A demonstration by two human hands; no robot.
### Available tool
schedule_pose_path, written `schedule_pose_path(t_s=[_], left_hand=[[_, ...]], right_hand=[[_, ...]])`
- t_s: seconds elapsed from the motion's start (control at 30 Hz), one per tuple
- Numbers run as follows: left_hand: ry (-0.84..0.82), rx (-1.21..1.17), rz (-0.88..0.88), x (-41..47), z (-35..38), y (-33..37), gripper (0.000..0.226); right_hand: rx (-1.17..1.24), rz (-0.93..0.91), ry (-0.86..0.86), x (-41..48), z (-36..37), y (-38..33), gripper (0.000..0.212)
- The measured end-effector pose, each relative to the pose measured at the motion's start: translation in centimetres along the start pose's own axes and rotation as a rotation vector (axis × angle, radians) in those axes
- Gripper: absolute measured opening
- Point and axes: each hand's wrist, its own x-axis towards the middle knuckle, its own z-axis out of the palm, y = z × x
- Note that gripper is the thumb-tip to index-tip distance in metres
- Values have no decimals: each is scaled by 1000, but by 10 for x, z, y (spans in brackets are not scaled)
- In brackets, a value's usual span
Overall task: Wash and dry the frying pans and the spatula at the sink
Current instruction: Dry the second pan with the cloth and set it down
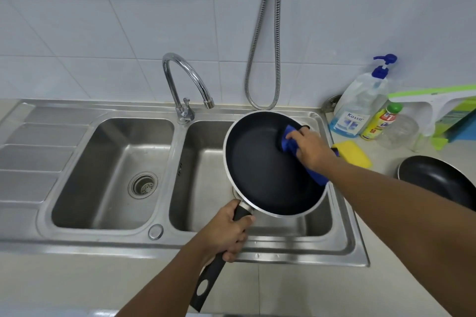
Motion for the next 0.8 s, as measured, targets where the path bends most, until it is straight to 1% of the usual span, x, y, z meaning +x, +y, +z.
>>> schedule_pose_path(t_s=[0.07, 0.1, 0.2, 0.27, 0.37, 0.4, 0.47, 0.53, 0.57, 0.63, 0.7, 0.73, 0.77, 0.8], left_hand=[[-19, 46, 12, 2, 7, 3, 16], [-18, 64, 24, 3, 11, 5, 16], [20, 85, 39, 9, 16, 11, 13], [55, 83, 47, 13, 14, 13, 12], [118, 50, 50, 18, 12, 12, 11], [134, 35, 48, 19, 12, 11, 12], [153, 20, 48, 19, 15, 7, 12], [172, 24, 38, 20, 20, 3, 12], [182, 22, 32, 21, 24, 1, 13], [188, 11, 24, 25, 32, -1, 13], [191, -8, 26, 29, 43, 0, 14], [196, -32, 25, 30, 49, 2, 14], [198, -65, 22, 31, 56, 4, 15], [195, -101, 21, 32, 63, 5, 17]], right_hand=[[146, 37, 92, 14, -6, -14, 50], [224, 20, 130, 19, -7, -25, 49], [411, -138, 145, 16, -6, -67, 43], [547, -187, 60, -4, -2, -92, 42], [670, -148, -139, -47, 6, -102, 48], [664, -139, -195, -59, 9, -97, 50], [567, -131, -256, -77, 11, -78, 51], [456, -127, -264, -95, 8, -53, 48], [415, -111, -241, -103, 9, -38, 46], [320, -28, -110, -122, 14, -5, 42], [251, 112, 89, -139, 16, 26, 39], [204, 187, 163, -147, 16, 40, 39], [144, 250, 198, -155, 16, 53, 39], [73, 307, 193, -162, 15, 65, 39]])
